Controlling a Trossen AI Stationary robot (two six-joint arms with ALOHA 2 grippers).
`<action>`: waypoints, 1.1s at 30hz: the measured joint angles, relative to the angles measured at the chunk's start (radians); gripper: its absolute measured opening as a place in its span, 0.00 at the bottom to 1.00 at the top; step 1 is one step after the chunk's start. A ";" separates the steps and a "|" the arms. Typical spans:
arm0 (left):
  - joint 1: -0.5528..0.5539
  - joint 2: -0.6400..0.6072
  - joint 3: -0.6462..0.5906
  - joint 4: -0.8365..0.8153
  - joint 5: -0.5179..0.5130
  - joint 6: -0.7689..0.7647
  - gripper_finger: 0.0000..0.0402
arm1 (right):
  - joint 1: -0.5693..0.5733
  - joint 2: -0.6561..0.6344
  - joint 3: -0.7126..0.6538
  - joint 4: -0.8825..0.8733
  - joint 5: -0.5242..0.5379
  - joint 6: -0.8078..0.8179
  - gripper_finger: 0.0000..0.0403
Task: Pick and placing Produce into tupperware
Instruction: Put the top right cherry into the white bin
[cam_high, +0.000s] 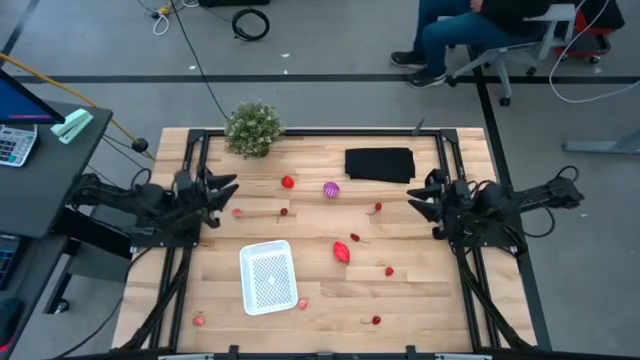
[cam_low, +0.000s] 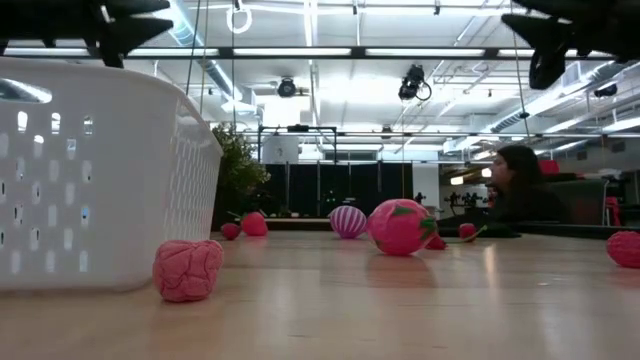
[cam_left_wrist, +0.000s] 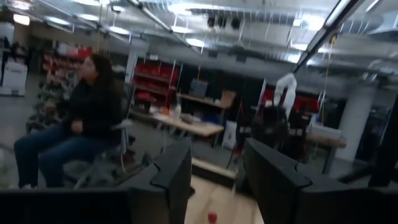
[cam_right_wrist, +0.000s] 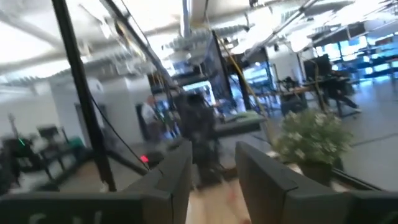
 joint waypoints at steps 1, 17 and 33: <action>0.000 0.000 0.015 0.002 0.000 0.015 0.40 | -0.010 0.026 0.005 -0.014 -0.007 -0.003 0.37; 0.000 0.000 0.106 -0.001 0.000 0.065 0.38 | -0.139 0.690 0.246 -0.574 0.067 0.364 0.60; 0.000 0.000 0.106 -0.068 0.000 0.055 0.34 | -0.148 1.126 0.246 -0.364 0.192 0.503 0.58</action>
